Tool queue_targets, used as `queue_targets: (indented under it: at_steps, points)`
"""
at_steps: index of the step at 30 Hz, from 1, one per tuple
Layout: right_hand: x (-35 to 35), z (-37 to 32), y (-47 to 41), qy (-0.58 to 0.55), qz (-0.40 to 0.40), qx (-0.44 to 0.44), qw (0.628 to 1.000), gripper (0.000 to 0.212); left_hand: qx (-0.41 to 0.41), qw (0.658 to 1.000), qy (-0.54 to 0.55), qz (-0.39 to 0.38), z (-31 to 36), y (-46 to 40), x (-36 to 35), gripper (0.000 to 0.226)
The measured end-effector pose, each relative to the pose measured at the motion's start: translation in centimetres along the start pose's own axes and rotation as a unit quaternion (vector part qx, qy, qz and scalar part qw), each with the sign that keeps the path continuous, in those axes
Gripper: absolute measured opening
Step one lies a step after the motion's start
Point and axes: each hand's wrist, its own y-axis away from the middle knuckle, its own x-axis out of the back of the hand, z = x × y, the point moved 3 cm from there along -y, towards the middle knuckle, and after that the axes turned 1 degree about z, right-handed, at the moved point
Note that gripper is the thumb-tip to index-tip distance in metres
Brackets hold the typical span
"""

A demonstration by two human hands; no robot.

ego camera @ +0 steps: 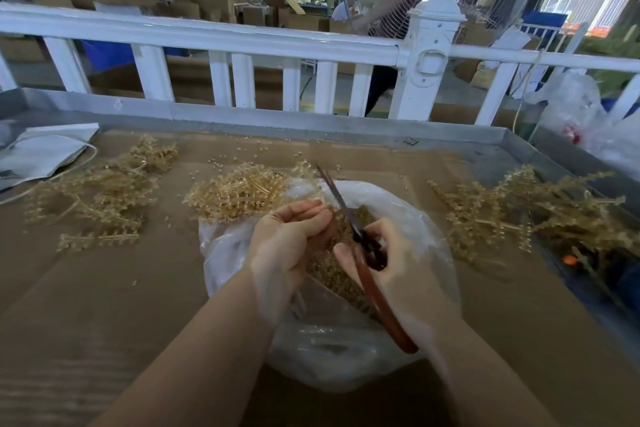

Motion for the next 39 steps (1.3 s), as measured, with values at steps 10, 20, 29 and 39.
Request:
queue_targets:
  at_steps: [10,20,29,39]
  points:
    - [0.3,-0.4,1.3,0.167,0.036,0.064,0.983,0.036,-0.005,0.999,0.036,0.014,0.0,-0.5,-0.1,0.018]
    - [0.2,-0.3,1.2,0.176,0.023,0.058,0.982,0.038,0.013,1.000,-0.013,-0.006,-0.4,-0.7,-0.1,0.020]
    - [0.2,-0.2,1.1,0.136,-0.003,0.042,0.990,0.037,0.021,0.999,-0.021,-0.014,-0.5,-1.0,0.2,0.019]
    - [0.2,-0.1,1.1,0.138,-0.007,0.037,0.990,0.038,0.001,0.999,-0.042,-0.029,-0.5,-0.7,0.3,0.020]
